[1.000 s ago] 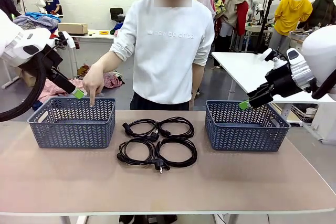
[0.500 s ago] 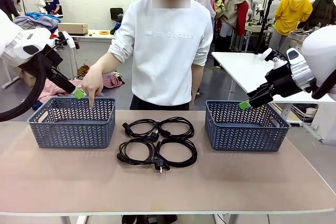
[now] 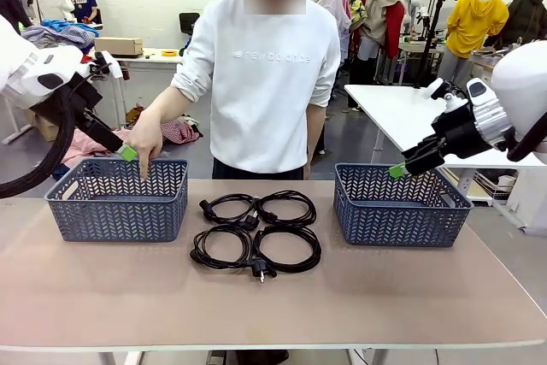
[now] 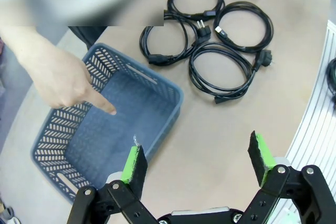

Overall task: Organize the cables according to human instructions.
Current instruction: Pick up a bundle of cables and place it in the basket indicated by the human.

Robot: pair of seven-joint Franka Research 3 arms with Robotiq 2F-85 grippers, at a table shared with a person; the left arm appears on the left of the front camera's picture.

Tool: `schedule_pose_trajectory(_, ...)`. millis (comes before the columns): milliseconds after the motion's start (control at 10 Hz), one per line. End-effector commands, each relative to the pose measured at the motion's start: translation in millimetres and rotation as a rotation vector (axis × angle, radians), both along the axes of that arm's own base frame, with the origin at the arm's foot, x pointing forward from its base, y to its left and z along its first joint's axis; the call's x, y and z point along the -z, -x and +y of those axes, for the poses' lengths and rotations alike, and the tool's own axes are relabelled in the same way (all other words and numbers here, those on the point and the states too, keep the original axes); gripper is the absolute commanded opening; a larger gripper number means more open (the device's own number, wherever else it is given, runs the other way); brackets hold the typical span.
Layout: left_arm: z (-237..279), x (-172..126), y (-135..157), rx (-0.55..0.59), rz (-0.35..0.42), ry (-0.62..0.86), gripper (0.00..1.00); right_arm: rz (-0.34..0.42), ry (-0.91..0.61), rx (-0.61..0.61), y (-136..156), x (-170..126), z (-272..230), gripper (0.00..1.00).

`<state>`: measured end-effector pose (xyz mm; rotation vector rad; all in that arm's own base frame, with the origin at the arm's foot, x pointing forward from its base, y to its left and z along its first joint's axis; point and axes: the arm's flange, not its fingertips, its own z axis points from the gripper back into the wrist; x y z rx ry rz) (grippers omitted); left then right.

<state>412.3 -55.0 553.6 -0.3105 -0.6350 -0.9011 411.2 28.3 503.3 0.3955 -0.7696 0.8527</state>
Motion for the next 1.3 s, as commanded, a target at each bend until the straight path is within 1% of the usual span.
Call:
schedule_pose_trajectory(0,-14.3,-1.9,-10.0,0.076,0.009,-0.061,1.0,-0.022,-0.009,-0.023,-2.8,2.3,-1.0,1.0)
schedule_pose_trajectory(200,-46.5,-0.9,-24.1,0.233,0.024,-0.169,1.0,-0.022,-0.009,-0.023,-2.8,2.3,-1.0,1.0)
schedule_pose_trajectory(300,-66.1,5.0,-27.0,0.313,0.019,-0.21,1.0,-0.022,-0.009,-0.023,-2.8,2.3,-1.0,1.0)
schedule_pose_trajectory(500,-102.8,24.0,-30.6,0.441,0.015,-0.282,1.0,-0.022,-0.009,-0.023,-2.8,2.3,-1.0,1.0)
schedule_pose_trajectory(600,-123.3,37.3,-33.5,0.504,0.014,-0.319,1.0,-0.022,-0.009,-0.023,-2.8,2.3,-1.0,1.0)
schedule_pose_trajectory(700,-143.9,55.5,-35.4,0.55,0.031,-0.367,1.0,-0.022,-0.009,-0.023,-2.8,2.3,-1.0,1.0)
schedule_pose_trajectory(800,-160.8,72.2,-36.2,0.572,0.031,-0.401,1.0,-0.022,-0.009,-0.023,-2.8,2.3,-1.0,1.0)
schedule_pose_trajectory(1000,-188.4,99.0,-31.4,0.606,0.051,-0.423,1.0,-0.022,-0.009,-0.023,-2.8,2.3,-1.0,1.0)
schedule_pose_trajectory(1200,-200.6,121.1,-23.6,0.598,0.084,-0.453,1.0,-0.022,-0.009,-0.023,-2.8,2.3,-1.0,1.0)
